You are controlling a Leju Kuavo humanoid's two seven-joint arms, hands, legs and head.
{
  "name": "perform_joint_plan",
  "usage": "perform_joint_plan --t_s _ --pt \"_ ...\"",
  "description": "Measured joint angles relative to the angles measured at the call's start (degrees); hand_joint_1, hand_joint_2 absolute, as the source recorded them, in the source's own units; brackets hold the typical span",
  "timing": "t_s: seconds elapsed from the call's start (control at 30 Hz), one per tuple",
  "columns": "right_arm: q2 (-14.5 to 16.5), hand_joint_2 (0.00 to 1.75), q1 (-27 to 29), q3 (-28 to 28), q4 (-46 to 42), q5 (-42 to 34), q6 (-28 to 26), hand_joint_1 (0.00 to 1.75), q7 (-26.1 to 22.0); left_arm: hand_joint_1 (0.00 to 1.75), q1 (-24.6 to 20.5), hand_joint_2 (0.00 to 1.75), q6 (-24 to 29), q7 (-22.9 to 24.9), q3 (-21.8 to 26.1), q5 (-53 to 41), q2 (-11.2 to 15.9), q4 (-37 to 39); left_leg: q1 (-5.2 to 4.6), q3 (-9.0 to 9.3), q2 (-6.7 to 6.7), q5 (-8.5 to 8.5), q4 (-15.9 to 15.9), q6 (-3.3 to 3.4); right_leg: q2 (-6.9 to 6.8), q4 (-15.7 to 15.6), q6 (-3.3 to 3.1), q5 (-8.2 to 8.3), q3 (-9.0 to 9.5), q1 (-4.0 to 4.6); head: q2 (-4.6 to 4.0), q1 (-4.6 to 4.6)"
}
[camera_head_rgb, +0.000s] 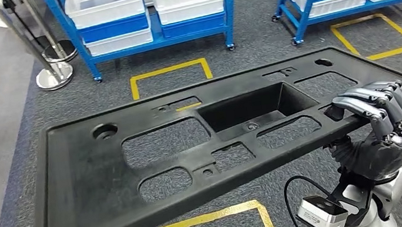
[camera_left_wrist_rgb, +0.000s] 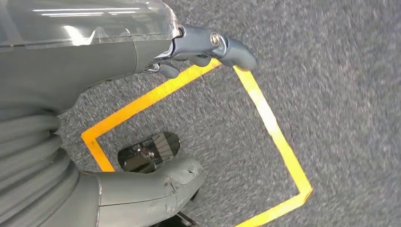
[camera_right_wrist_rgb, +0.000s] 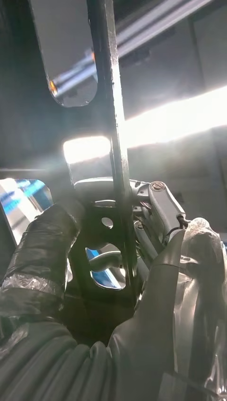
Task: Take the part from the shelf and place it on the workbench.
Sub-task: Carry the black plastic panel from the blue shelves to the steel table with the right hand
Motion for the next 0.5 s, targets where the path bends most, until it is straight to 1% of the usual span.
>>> perform_joint_plan --t_s 0.03,0.07,0.1,0.13,0.17,0.2,0.23,0.27,0.3,0.33,0.37,0.4,0.43,0.47,0.5 --pt "-0.1 1.75 0.1 -0.2 -0.1 0.0 0.0 1.75 0.0 0.0 0.1 1.75 0.0 0.0 0.0 0.1 0.0 0.0 0.08 -0.13 0.67 -0.22 0.3 -0.13 -0.27 0.5 0.27 0.61 -0.39 -0.18 0.0 0.0" --pt "-0.1 1.75 0.1 -0.4 -0.2 0.1 0.0 1.75 0.0 0.0 0.1 1.75 0.0 -0.1 -0.1 0.1 -0.1 0.0 0.2 -0.28 1.3 -0.5 0.8 -0.33 -0.65 -1.2 0.54 2.15 0.34 -0.36 0.0 0.01" --pt "-0.2 1.75 0.1 -0.5 -0.4 0.1 0.0 1.75 0.0 0.0 0.1 1.75 0.0 -0.1 -0.1 0.2 -0.1 0.0 0.35 -0.43 1.89 -0.9 1.4 -0.62 -1.39 -4.6 0.81 4.06 2.02 -0.53 0.0 0.01" --pt "-0.2 1.75 0.1 -0.6 -0.6 0.2 0.0 1.75 0.0 0.0 0.1 1.75 -0.1 -0.1 -0.1 0.2 -0.1 0.0 0.36 -0.63 2.38 -1.34 2.1 -1.02 -2.36 -7.7 0.85 5.37 3.62 -0.45 0.0 0.02" --pt "-0.2 1.75 0.1 -0.7 -0.7 0.2 0.0 1.75 -0.1 0.0 0.1 1.75 -0.1 -0.2 -0.1 0.2 -0.1 0.0 0.32 -0.83 2.8 -1.8 2.8 -1.43 -3.01 -10.1 0.63 6.24 4.8 -0.4 0.0 -0.01" --pt "-0.3 1.75 0.2 -0.8 -0.9 0.3 0.0 1.75 -0.1 0.0 0.1 1.75 -0.1 -0.2 -0.2 0.2 -0.1 0.0 0.24 -0.95 3.17 -2.15 3.4 -1.81 -3.34 -11.3 0.27 6.47 5.32 -0.27 0.0 -0.03" --pt "-0.3 1.75 0.2 -0.9 -1.0 0.4 0.0 1.75 -0.1 0.0 0.1 1.75 -0.1 -0.2 -0.2 0.2 -0.1 0.0 0.16 -1.01 3.54 -2.33 3.6 -2.15 -3.12 -11.3 -0.23 6.32 5.14 -0.05 0.0 -0.04" --pt "-0.3 1.75 0.2 -1.0 -1.1 0.6 0.0 1.75 -0.1 0.0 0.1 1.75 -0.1 -0.3 -0.2 0.2 -0.2 0.0 0.21 -0.99 3.95 -2.4 3.8 -2.37 -2.49 -11.3 -0.67 6.46 4.95 -0.04 0.0 -0.06" --pt "-0.3 1.75 0.3 -1.1 -1.3 0.7 0.0 1.75 -0.1 0.0 0.1 1.75 -0.1 -0.3 -0.3 0.2 -0.2 0.0 0.35 -1.02 4.0 -2.58 3.9 -2.64 -1.99 -11.4 -1.03 6.57 4.81 -0.03 0.0 -0.06" --pt "-0.3 1.75 0.3 -1.2 -1.4 0.8 0.0 1.75 -0.1 0.0 0.0 1.75 -0.1 -0.3 -0.3 0.2 -0.2 0.0 0.51 -1.2 3.43 -3.18 4.4 -2.91 -1.51 -11.4 -1.38 6.73 4.7 -0.06 0.0 -0.05" --pt "-0.3 1.75 0.3 -1.3 -1.5 0.8 0.0 1.75 -0.1 0.0 0.1 1.75 -0.1 -0.3 -0.3 0.2 -0.2 0.0 0.64 -1.74 2.42 -4.39 5.7 -3.11 -1.07 -11.5 -1.69 6.9 4.58 -0.13 0.0 -0.06" --pt "-0.3 1.75 0.3 -1.3 -1.6 0.9 0.0 1.75 0.0 0.0 0.1 1.75 -0.1 -0.3 -0.3 0.2 -0.2 0.0 0.75 -2.78 1.15 -6.22 8.3 -3.28 -0.58 -11.5 -1.95 7.07 4.44 -0.15 0.0 -0.07" --pt "-0.3 1.75 0.3 -1.3 -1.6 1.0 0.0 1.75 0.0 0.0 0.2 1.75 -0.1 -0.3 -0.4 0.2 -0.2 0.0 0.78 -4.22 0.09 -8.32 11.8 -3.29 -0.04 -11.5 -2.15 7.2 4.25 -0.05 0.0 -0.06" --pt "-0.3 1.75 0.4 -1.4 -1.6 1.1 0.0 1.75 0.0 0.0 0.4 1.75 -0.1 -0.3 -0.4 0.2 -0.2 0.0 0.78 -5.85 -0.49 -10.12 15.5 -3.21 0.57 -11.5 -2.33 7.33 4.05 0.11 0.0 -0.06" --pt "-0.3 1.75 0.5 -1.4 -1.7 1.2 0.0 1.75 0.0 0.0 0.6 1.75 -0.1 -0.3 -0.4 0.2 -0.2 0.0 0.75 -7.13 -0.8 -11.14 18.5 -3.05 1.25 -11.5 -2.47 7.45 3.86 0.31 0.0 -0.05"
